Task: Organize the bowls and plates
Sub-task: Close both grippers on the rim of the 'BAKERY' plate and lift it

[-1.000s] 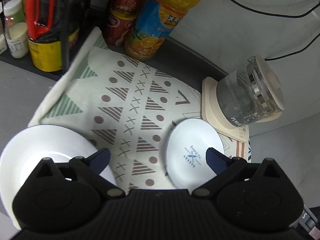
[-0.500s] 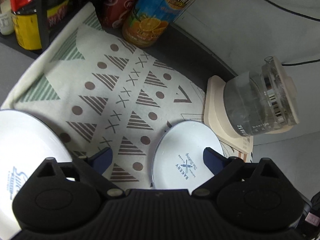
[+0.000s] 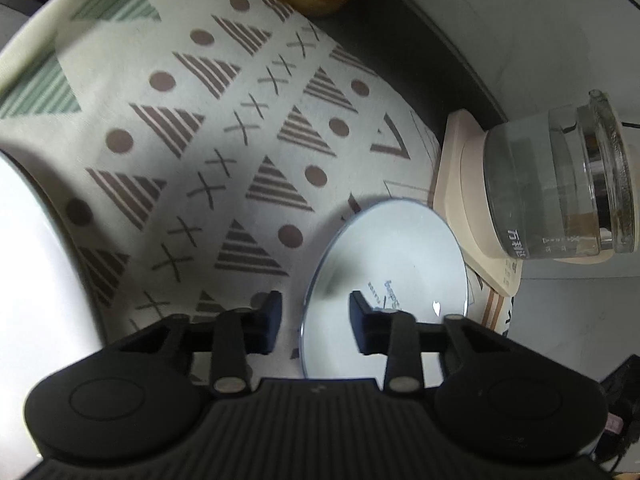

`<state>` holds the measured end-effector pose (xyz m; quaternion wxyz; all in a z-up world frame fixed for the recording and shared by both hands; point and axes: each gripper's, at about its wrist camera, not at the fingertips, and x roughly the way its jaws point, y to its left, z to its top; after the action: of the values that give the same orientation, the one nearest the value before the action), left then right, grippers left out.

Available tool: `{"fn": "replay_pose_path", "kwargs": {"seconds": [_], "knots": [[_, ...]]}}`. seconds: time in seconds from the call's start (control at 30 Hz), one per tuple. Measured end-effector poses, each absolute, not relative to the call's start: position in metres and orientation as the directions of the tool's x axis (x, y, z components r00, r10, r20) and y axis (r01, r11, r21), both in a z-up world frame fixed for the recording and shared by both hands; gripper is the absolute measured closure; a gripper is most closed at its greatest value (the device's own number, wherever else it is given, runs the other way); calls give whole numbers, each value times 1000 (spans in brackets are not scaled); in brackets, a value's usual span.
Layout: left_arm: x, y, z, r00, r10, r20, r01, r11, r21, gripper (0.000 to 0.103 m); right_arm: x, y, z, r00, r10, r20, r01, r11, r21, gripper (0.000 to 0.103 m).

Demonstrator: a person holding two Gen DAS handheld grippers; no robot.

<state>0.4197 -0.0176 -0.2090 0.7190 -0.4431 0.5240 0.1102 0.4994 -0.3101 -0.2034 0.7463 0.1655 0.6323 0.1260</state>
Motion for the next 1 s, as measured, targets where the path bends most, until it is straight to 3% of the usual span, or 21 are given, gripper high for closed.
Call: {"fn": "replay_pose_path", "kwargs": {"seconds": [0.13, 0.4, 0.53, 0.7, 1.0], "knots": [[420, -20, -215, 415, -319, -852, -625, 580, -521, 82, 501, -312, -218, 119, 417, -901, 45, 904, 425, 79], [418, -21, -229, 401, -344, -849, -639, 559, -529, 88, 498, -308, -231, 105, 420, -902, 50, 903, 426, 86], [416, -20, -230, 422, -349, -837, -631, 550, -547, 98, 498, -309, -231, 118, 423, -898, 45, 901, 431, 89], [414, -17, -213, 451, -310, -837, -600, 589, -541, 98, 494, -311, -215, 167, 467, -869, 12, 880, 475, 96], [405, -1, -182, 528, -272, -805, -570, 589, -573, 98, 486, -305, -195, 219, 524, -823, -29, 846, 532, 96]]}}
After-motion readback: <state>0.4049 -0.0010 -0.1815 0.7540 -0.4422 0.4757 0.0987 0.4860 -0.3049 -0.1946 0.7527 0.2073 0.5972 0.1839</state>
